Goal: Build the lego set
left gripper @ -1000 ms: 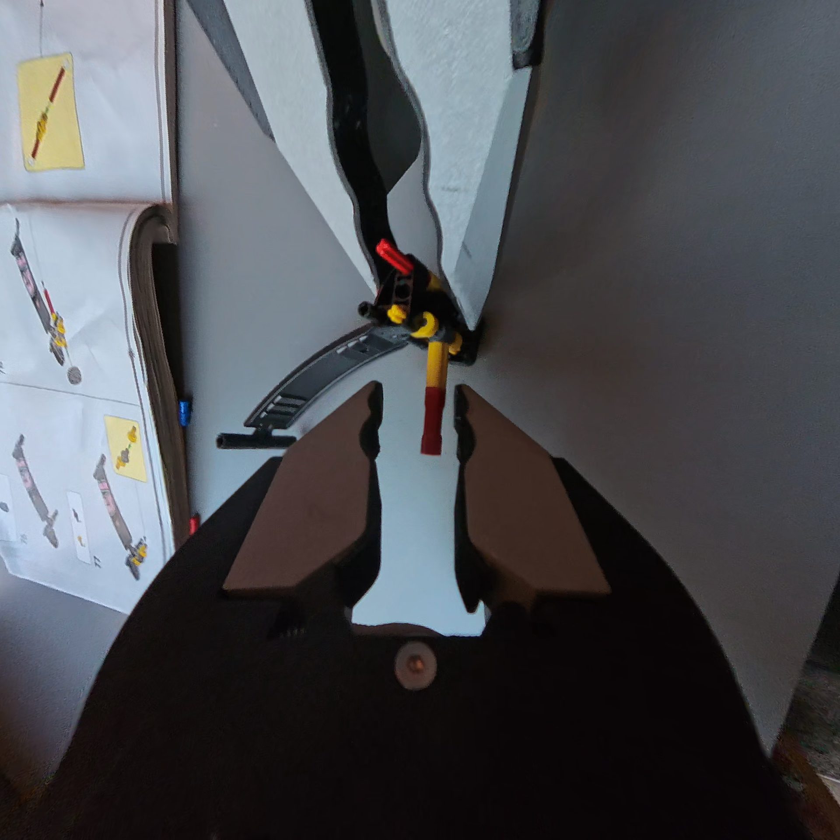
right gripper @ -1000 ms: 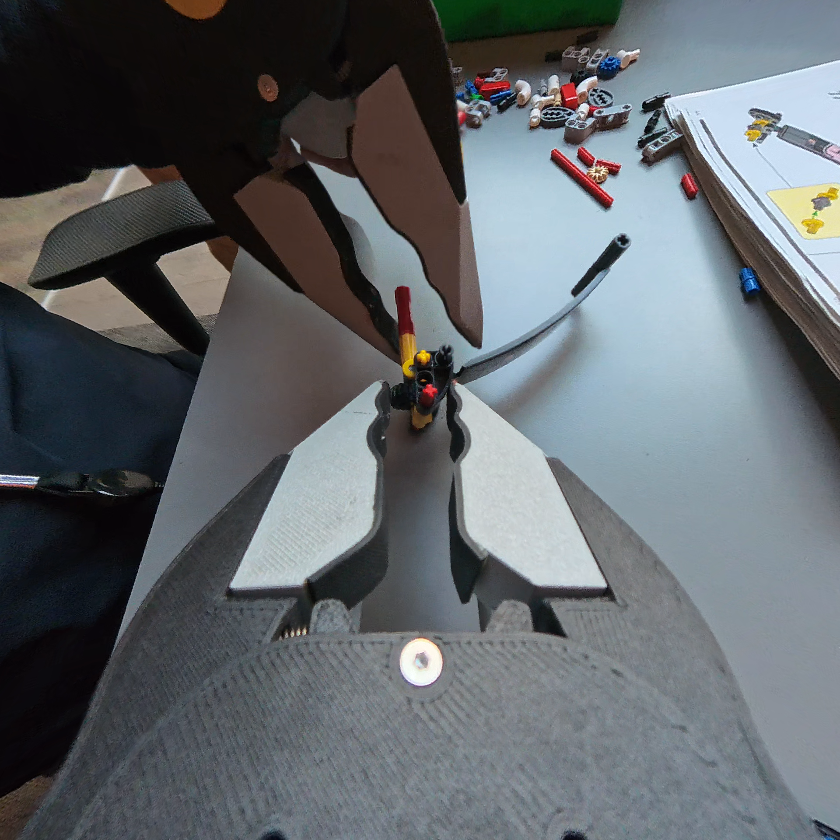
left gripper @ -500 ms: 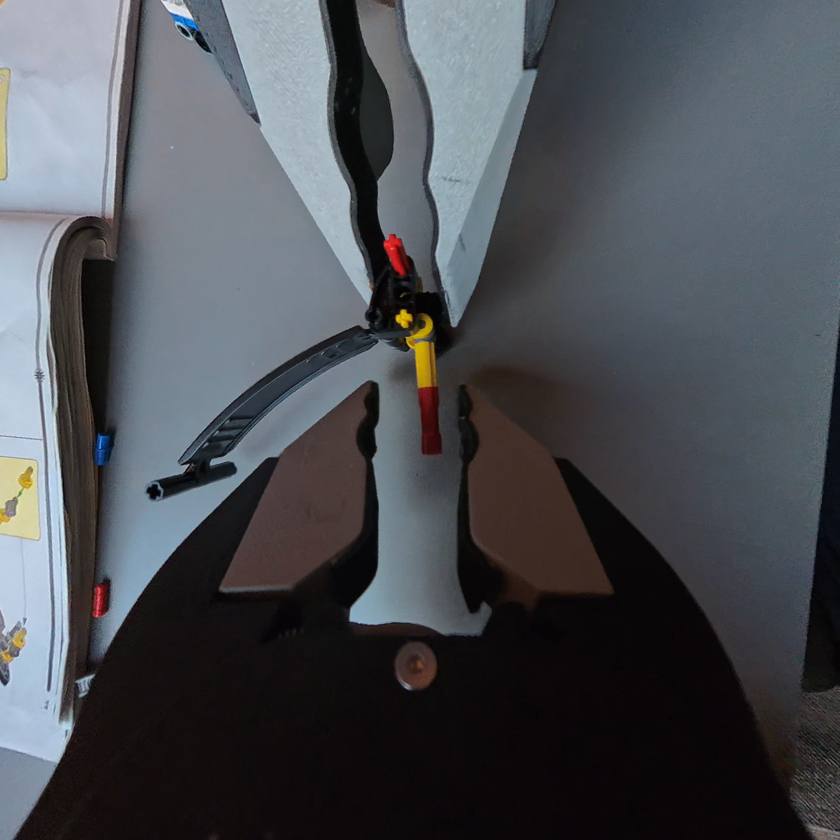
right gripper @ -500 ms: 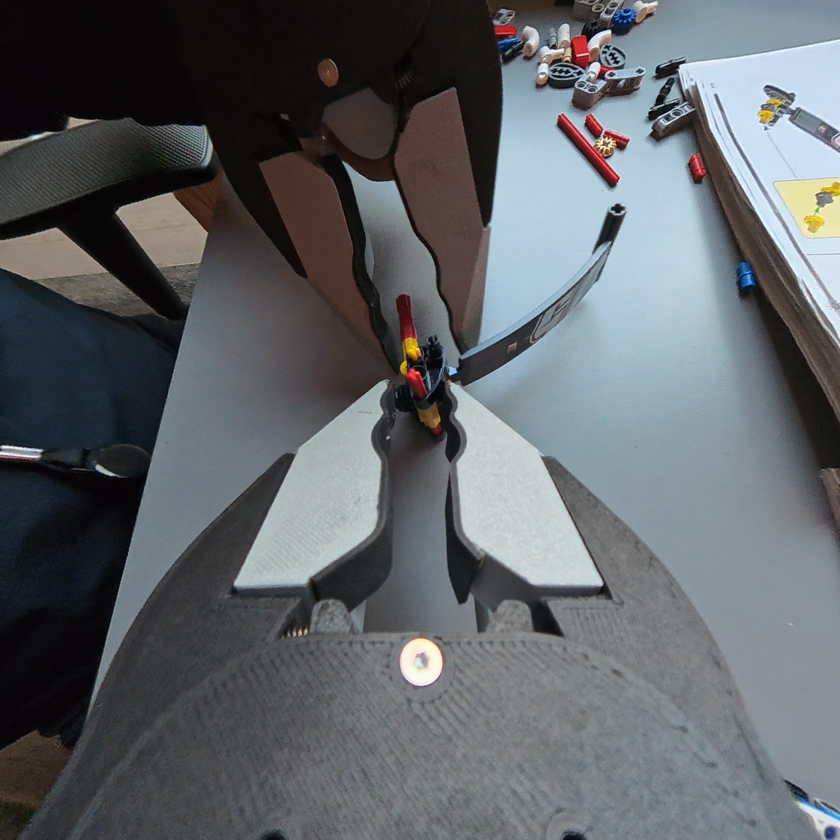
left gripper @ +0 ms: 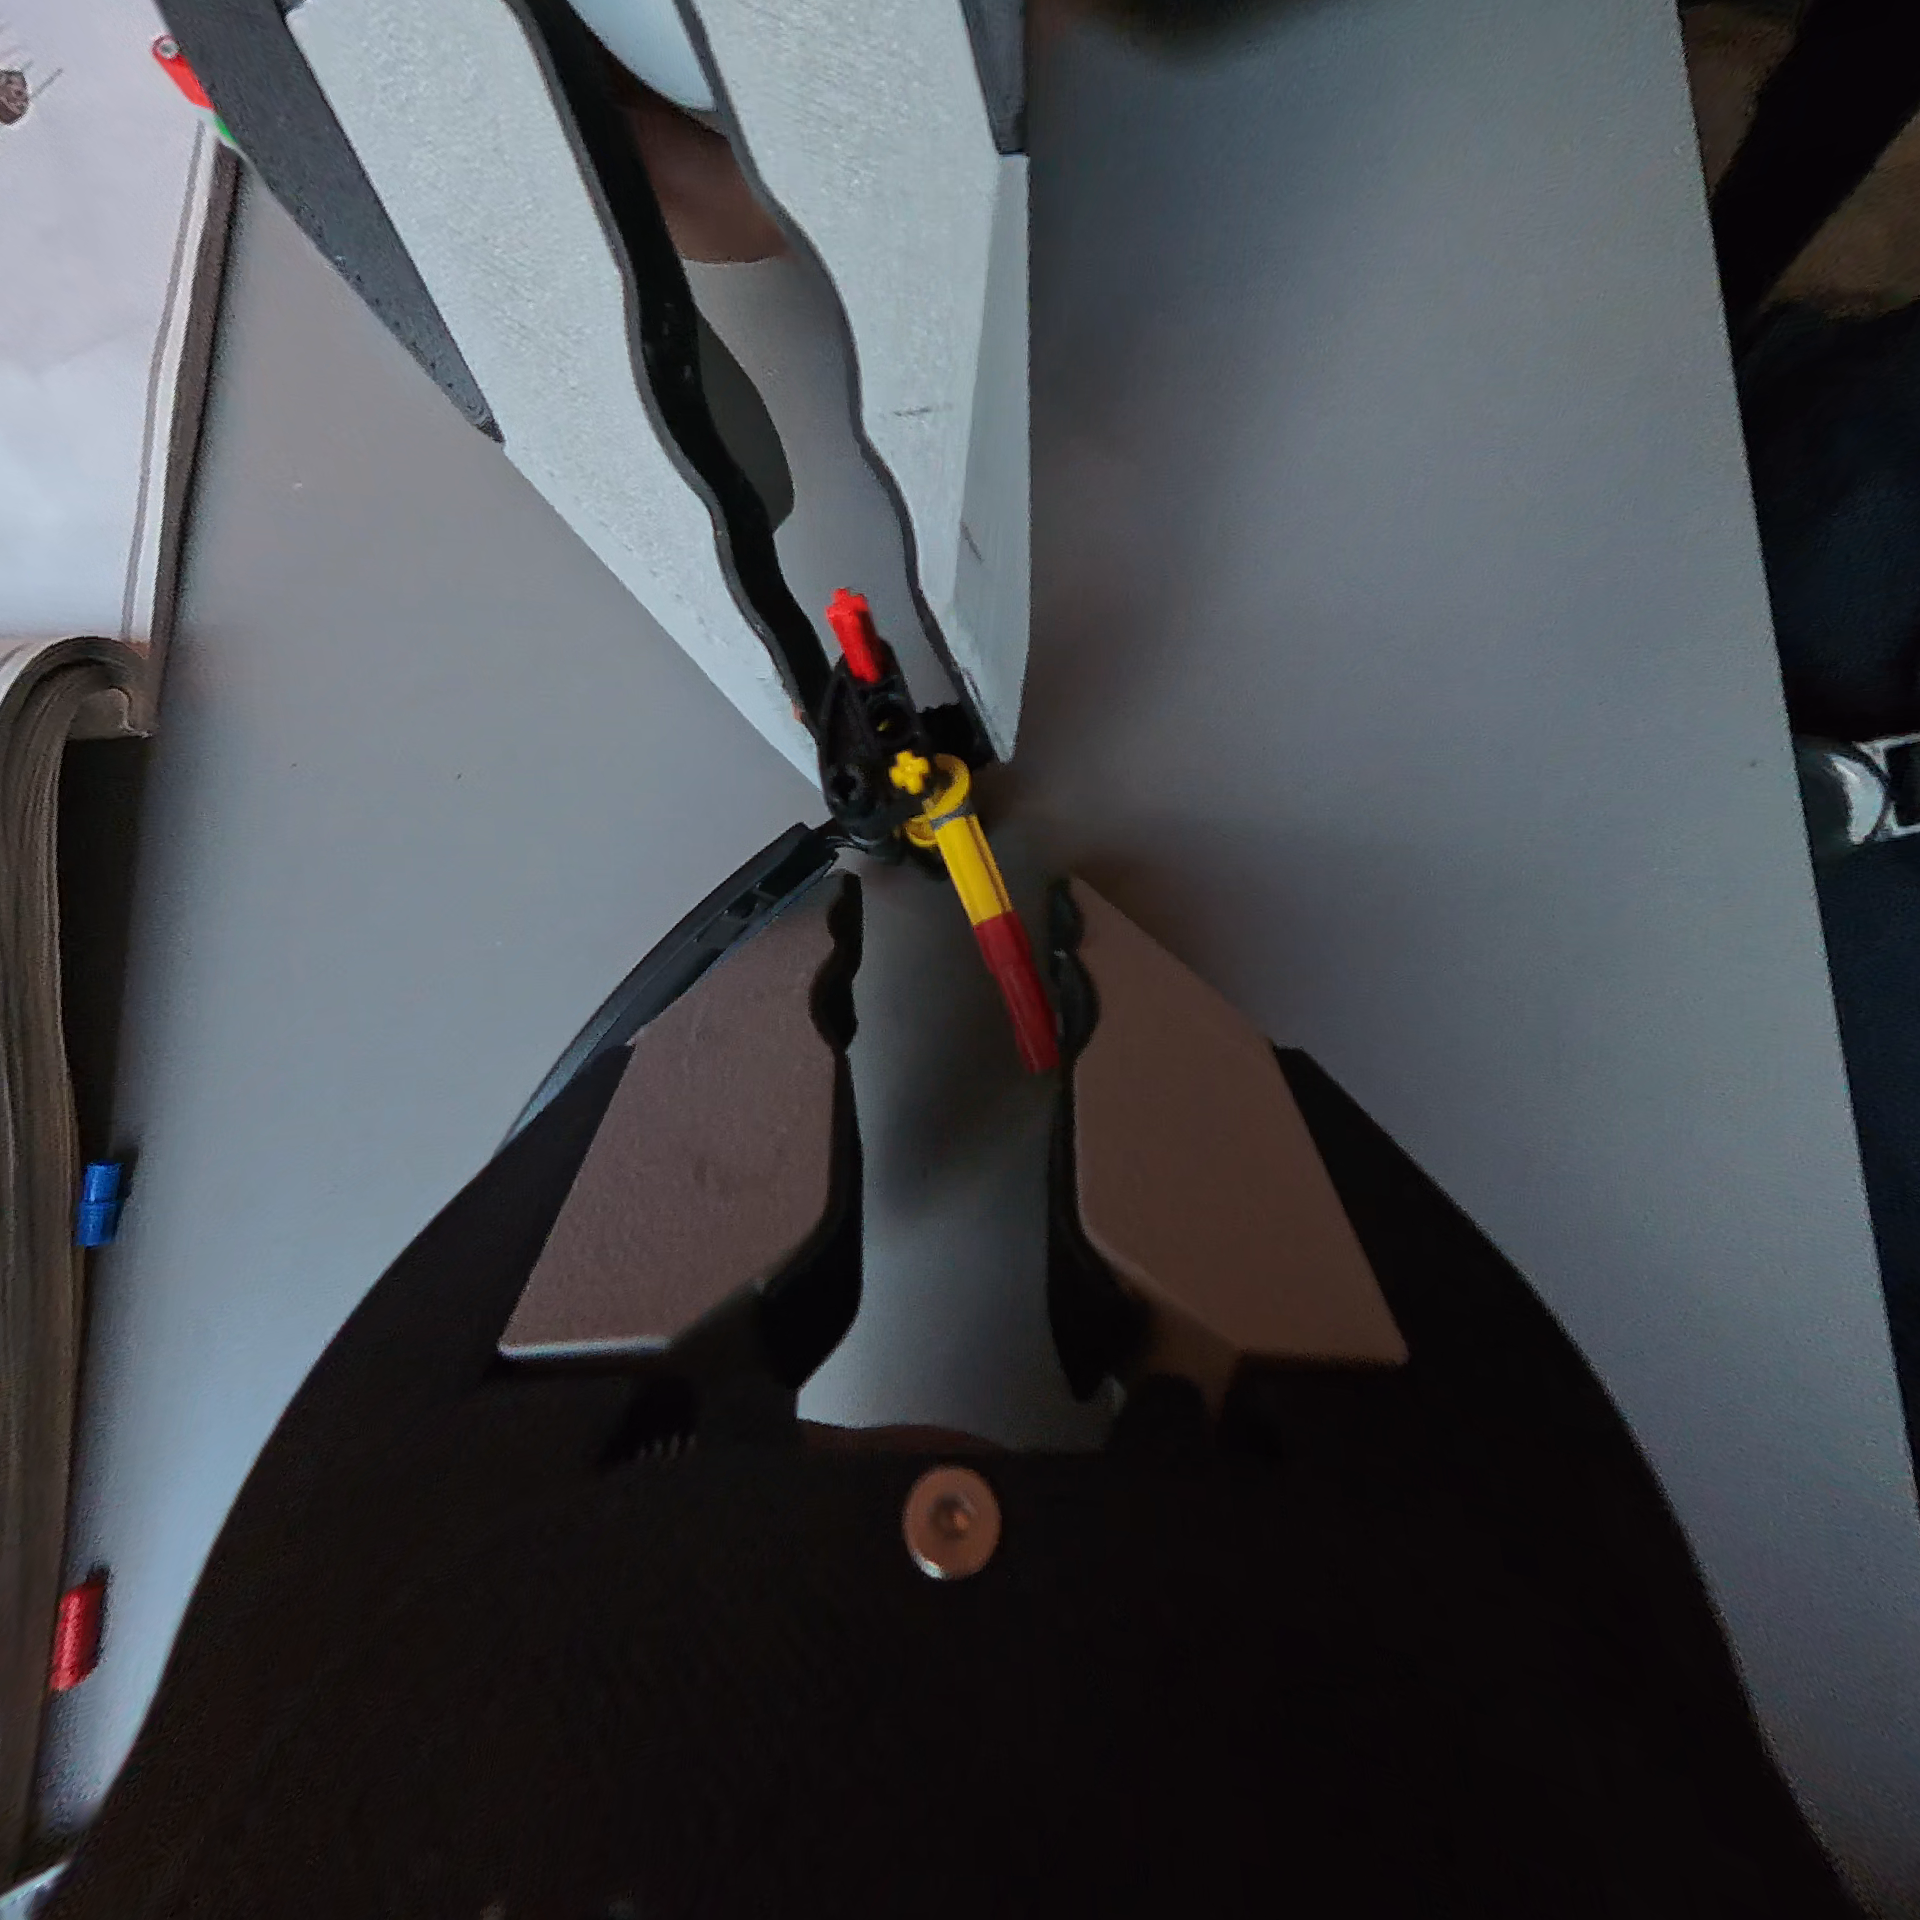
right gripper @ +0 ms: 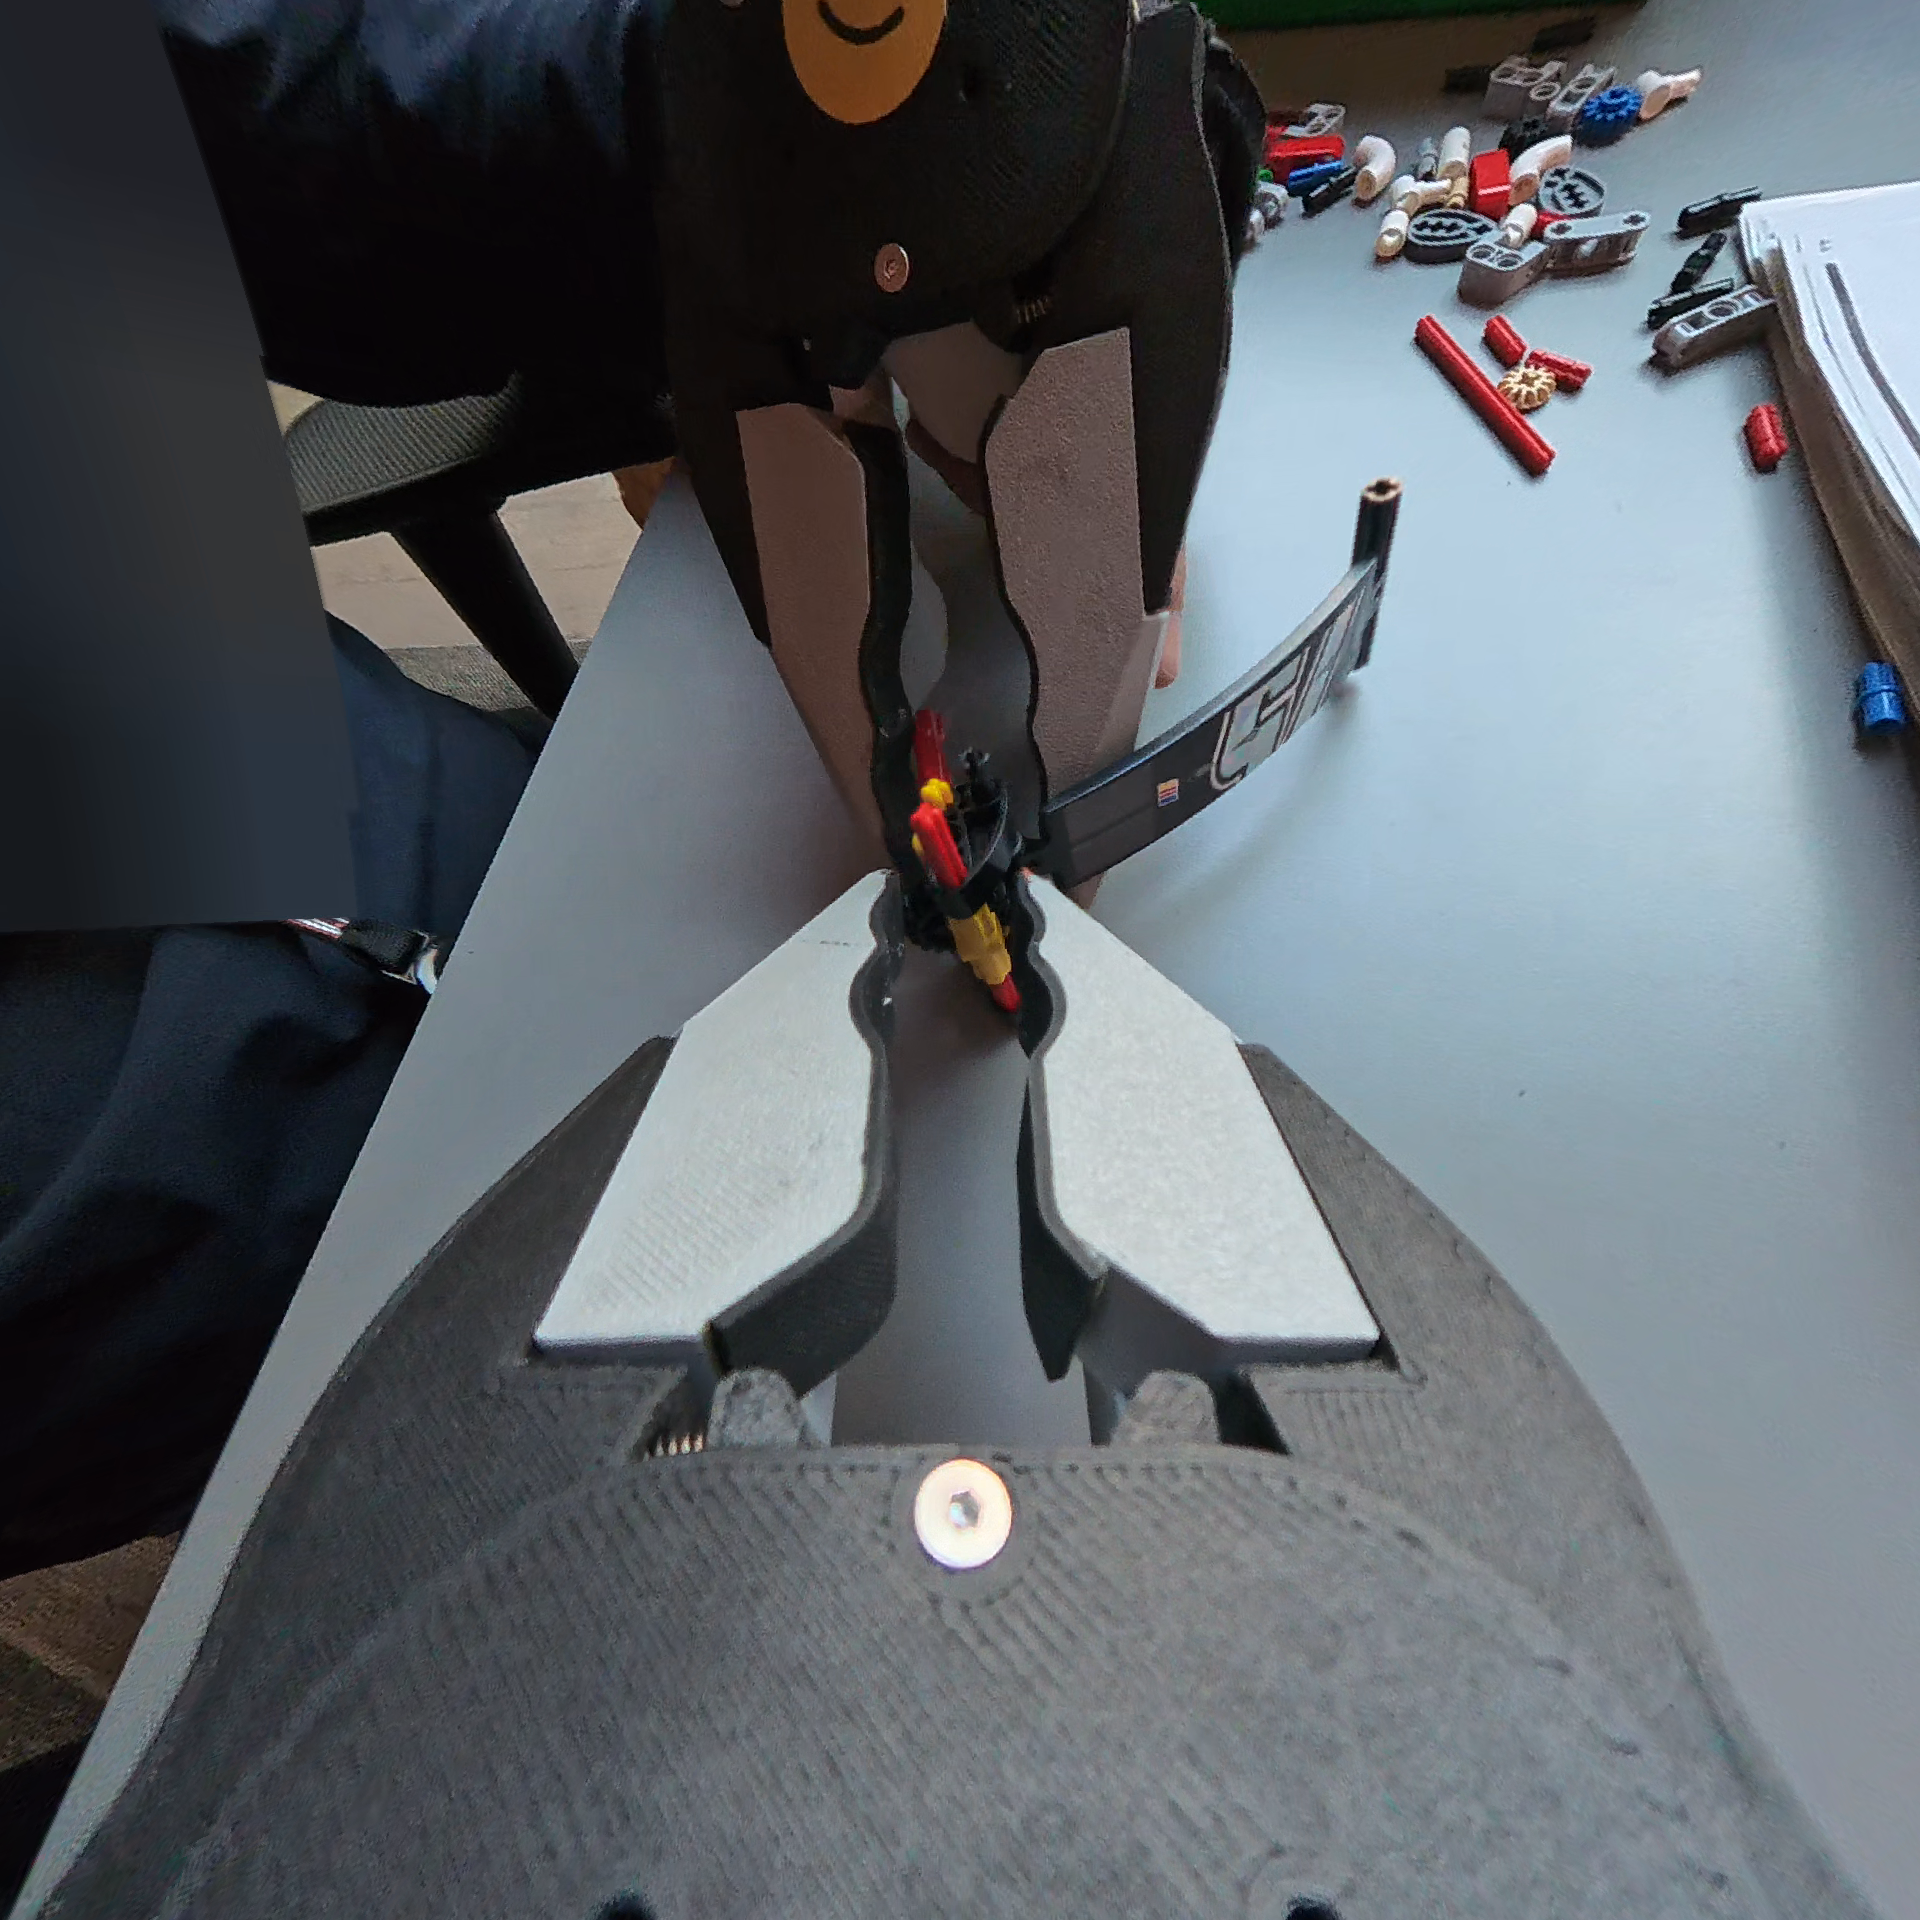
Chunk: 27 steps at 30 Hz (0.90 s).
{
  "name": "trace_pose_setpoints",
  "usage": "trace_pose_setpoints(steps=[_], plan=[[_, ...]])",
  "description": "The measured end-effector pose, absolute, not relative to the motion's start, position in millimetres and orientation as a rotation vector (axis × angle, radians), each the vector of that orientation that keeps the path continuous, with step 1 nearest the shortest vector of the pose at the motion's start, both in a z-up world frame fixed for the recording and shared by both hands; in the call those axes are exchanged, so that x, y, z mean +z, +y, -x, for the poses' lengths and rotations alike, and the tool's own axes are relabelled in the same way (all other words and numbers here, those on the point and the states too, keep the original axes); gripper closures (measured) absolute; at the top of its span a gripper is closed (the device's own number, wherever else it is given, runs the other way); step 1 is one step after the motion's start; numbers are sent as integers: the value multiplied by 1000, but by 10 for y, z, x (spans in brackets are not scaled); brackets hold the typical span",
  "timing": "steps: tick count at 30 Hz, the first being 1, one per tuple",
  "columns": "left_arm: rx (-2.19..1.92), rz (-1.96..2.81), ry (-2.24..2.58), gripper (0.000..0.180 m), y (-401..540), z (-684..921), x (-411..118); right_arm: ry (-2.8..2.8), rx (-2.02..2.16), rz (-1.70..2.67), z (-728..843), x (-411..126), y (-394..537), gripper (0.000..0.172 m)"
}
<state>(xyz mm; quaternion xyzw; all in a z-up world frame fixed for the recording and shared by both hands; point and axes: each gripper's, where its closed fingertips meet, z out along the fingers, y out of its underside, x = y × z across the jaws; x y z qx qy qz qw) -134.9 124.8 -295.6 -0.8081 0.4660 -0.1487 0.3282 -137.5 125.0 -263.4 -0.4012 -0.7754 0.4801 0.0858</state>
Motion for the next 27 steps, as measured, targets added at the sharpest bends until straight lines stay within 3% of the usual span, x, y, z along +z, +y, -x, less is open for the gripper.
trace_pose_setpoints(steps=[4, 20, 27], plan=[[-354, 2107, 1220, 139, 1272, 1408, -2929, -2276, 1513, 1197, 1401, -2604, 1269, 154], [-335, 2268, 815, 143, 1343, 1317, -2922, -2197, 1515, 1311, 1399, -2625, 1256, 154], [-274, 2234, 741, 160, 1415, 1252, -2960, -2175, 1505, 1331, 1341, -2630, 1252, 154]])
